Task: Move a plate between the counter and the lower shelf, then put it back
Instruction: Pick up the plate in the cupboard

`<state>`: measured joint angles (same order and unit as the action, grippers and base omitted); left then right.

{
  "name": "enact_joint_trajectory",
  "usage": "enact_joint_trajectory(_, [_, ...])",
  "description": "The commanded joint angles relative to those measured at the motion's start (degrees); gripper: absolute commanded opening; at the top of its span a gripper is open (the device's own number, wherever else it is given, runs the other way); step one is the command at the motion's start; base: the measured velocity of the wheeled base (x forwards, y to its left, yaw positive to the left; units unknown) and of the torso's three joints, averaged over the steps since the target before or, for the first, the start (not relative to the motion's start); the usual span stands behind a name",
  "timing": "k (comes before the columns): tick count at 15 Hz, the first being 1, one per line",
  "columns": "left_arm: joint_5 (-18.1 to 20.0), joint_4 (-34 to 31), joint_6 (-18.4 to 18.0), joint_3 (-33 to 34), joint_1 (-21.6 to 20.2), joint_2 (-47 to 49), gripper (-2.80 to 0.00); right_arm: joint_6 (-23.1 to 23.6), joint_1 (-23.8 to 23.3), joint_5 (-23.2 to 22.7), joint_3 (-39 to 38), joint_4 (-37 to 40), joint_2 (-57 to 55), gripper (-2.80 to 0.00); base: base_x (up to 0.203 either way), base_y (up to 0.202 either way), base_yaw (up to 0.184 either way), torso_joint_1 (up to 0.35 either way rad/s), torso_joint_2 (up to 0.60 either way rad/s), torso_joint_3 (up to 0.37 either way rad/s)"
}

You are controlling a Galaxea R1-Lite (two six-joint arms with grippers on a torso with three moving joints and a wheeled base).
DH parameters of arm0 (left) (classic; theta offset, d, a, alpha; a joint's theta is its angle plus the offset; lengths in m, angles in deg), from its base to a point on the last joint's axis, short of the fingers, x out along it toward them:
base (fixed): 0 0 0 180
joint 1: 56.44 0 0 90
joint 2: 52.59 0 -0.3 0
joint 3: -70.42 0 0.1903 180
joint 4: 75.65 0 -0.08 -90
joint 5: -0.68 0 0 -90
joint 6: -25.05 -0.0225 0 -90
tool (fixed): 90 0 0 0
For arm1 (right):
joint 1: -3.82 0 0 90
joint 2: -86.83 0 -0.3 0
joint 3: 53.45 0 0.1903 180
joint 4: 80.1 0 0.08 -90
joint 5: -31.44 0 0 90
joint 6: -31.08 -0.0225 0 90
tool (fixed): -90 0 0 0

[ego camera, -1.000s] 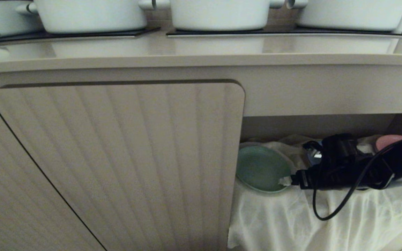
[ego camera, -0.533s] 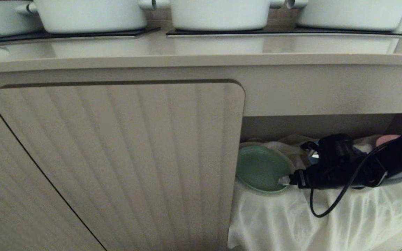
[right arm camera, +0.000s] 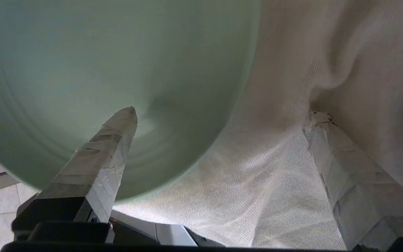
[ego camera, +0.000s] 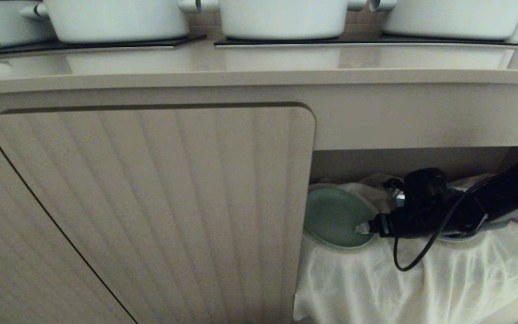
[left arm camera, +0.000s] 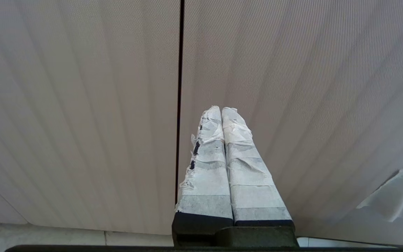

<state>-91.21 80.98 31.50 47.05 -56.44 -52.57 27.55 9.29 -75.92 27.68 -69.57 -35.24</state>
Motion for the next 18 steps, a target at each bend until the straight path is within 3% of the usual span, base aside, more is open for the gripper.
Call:
enact_joint_trajectory(1, [-0.04, 0.0, 0.06, -0.02, 0.0, -0.02, -2.8, 0.01, 0.42, -0.13, 0.95, 0.19, -0.63, 0.0, 0.0, 0.0, 0.0, 0.0, 0.0, 0.0])
enact_joint_trajectory(18, [-0.04, 0.0, 0.05, -0.08, 0.0, -0.02, -2.8, 0.18, 1.38, 0.84, 1.74, -0.1, -2.37, 0.0, 0.0, 0.0, 0.0, 0.0, 0.0, 0.0])
